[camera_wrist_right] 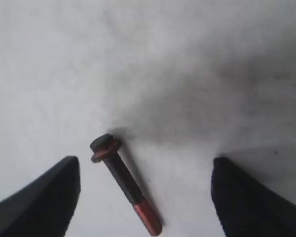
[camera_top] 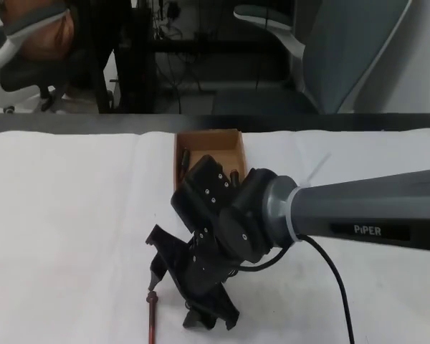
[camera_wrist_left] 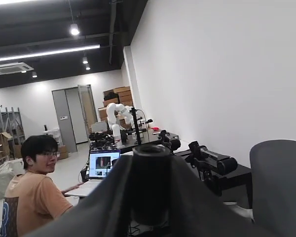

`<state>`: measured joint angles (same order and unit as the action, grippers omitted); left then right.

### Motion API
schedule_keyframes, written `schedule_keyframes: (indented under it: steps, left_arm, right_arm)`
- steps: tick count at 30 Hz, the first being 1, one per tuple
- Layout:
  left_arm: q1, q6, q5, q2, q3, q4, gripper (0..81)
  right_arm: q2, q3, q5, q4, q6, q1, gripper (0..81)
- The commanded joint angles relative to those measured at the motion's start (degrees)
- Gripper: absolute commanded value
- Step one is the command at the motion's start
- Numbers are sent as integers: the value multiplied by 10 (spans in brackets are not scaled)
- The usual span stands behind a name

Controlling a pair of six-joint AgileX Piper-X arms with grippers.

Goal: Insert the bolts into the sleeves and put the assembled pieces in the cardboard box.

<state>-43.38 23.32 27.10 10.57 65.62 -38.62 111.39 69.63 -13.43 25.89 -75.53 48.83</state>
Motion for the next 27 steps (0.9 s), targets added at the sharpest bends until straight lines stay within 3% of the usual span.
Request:
schedule_keyframes:
  steps: [1, 5, 12, 27]
  left_arm:
    - [1, 2, 3, -2, 11, 3, 18]
    - [1, 2, 3, -2, 11, 3, 18]
    - [1, 2, 3, -2, 11, 3, 18]
    - [1, 2, 3, -2, 11, 3, 18]
  right_arm:
    - [3, -3, 3, 23, 45, 9, 700]
    - [3, -3, -10, 19, 78, 11, 700]
    - [3, -3, -115, -33, 117, 1, 700]
    - [3, -3, -138, -59, 105, -5, 700]
